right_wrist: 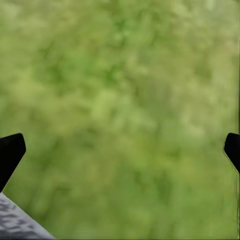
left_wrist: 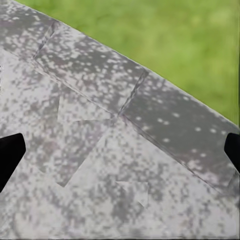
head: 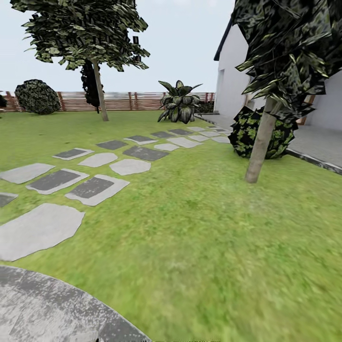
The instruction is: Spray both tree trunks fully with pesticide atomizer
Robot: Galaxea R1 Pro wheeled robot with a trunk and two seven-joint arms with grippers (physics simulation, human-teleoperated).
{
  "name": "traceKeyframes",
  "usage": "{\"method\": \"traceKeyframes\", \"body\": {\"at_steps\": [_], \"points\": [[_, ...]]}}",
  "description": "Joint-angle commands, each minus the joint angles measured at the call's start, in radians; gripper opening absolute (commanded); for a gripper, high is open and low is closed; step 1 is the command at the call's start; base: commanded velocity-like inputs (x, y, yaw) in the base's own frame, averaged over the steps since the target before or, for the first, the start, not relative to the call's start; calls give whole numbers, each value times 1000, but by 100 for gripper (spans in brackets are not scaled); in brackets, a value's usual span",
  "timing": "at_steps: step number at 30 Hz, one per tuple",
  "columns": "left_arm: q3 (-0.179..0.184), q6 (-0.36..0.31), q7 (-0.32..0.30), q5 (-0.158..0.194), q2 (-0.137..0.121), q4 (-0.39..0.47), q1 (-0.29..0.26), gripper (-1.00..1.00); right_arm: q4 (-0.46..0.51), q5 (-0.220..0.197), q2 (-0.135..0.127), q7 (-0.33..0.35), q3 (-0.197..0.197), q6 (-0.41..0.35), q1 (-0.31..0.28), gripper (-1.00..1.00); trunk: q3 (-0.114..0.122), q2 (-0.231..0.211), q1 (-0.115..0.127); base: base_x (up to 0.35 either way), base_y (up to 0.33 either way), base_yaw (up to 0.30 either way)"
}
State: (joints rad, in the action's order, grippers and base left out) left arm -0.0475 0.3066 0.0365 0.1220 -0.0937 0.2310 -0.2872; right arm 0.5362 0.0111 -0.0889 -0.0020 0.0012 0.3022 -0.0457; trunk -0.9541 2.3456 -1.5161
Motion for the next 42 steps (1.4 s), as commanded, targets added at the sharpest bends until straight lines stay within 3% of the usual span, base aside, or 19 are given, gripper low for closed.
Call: {"method": "traceKeyframes", "body": {"at_steps": [1, 15, 21, 42], "points": [[0, 3, 0, 7, 0, -1, -1, 100, -1, 1, 0, 0, 0, 3, 0, 100, -1, 0, 0, -135, -306, 275], [-6, 2, 0, 7, 0, -1, -1, 100, -1, 1, 0, 0, -1, 3, 0, 100, -1, 0, 0, -185, -273, 275], [-49, 3, -2, 7, 0, 1, -1, 100, -2, 1, 0, -1, -1, 3, 0, 100, -1, 0, 0, -229, -230, 276], [-52, 3, -1, 6, -1, -1, -1, 100, 5, -2, 3, 0, -1, 3, 0, 100, -9, 0, 0, -157, -281, 275]]}}
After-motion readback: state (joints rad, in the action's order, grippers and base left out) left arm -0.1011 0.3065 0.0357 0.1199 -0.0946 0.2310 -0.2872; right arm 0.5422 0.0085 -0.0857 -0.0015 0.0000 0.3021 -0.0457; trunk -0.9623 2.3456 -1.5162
